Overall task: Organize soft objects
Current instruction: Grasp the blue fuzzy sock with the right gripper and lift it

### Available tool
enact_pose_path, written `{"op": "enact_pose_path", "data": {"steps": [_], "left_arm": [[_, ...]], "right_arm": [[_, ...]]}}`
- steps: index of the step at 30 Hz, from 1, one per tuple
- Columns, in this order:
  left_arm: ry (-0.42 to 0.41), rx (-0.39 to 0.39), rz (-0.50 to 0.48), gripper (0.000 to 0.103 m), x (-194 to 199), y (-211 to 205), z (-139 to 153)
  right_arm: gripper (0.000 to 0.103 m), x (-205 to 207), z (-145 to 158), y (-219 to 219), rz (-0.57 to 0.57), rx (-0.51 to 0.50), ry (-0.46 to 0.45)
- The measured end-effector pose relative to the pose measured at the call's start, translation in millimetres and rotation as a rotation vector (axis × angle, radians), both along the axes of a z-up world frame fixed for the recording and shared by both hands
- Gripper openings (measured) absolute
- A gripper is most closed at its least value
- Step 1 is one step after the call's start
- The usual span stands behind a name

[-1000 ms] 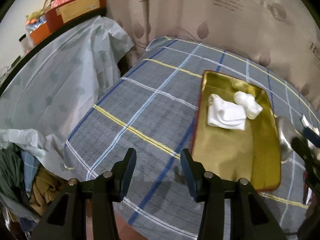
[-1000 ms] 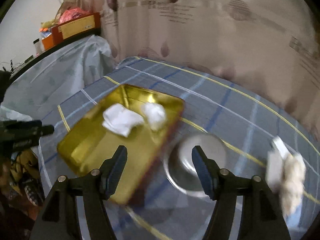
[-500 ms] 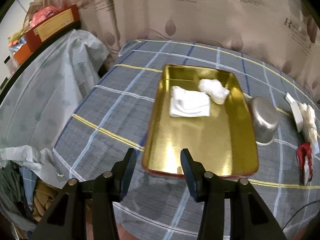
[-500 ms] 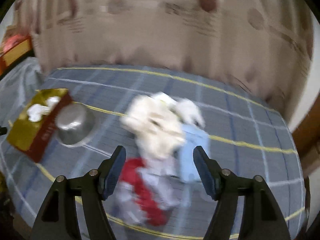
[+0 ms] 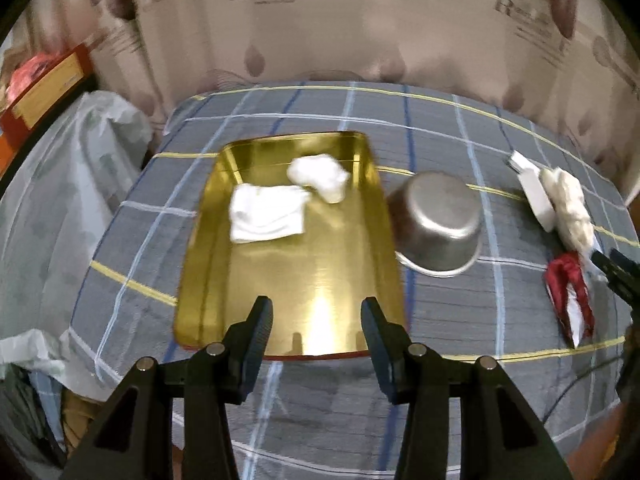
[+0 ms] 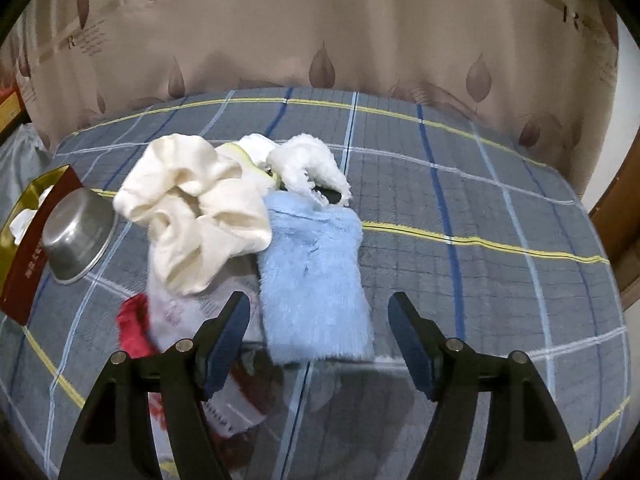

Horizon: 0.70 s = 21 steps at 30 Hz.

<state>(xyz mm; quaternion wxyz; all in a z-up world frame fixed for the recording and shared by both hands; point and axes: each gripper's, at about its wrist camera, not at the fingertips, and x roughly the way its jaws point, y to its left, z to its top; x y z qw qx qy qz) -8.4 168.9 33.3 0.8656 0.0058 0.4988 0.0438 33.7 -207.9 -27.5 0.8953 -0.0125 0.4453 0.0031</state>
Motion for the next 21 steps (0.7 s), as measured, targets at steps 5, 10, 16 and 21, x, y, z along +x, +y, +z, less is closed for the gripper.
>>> {"op": "enact_pose_path", "data": {"steps": [5,10,16,21], "left_arm": [[0.026,0.017,-0.043,0.047,7.1,-21.5,-4.2],[0.039,0.031,-0.093,0.047,12.8,-45.3,-7.9],[0.059,0.004,-0.159,0.047,19.9,-73.4,-14.4],[0.079,-0.032,-0.223,0.047,23.8,-99.9,-20.7]], "right_arm": [[0.069,16.9,-10.4,-1.9,0.006,-0.006,0.007],[0.066,31.1,-21.2,-7.1,0.008,0.013,0.022],[0.039,26.2,-25.7,-12.2,0.007,0.055,0.024],[0.033,9.1,-18.9,-21.1,-0.014,0.033,0.005]]}}
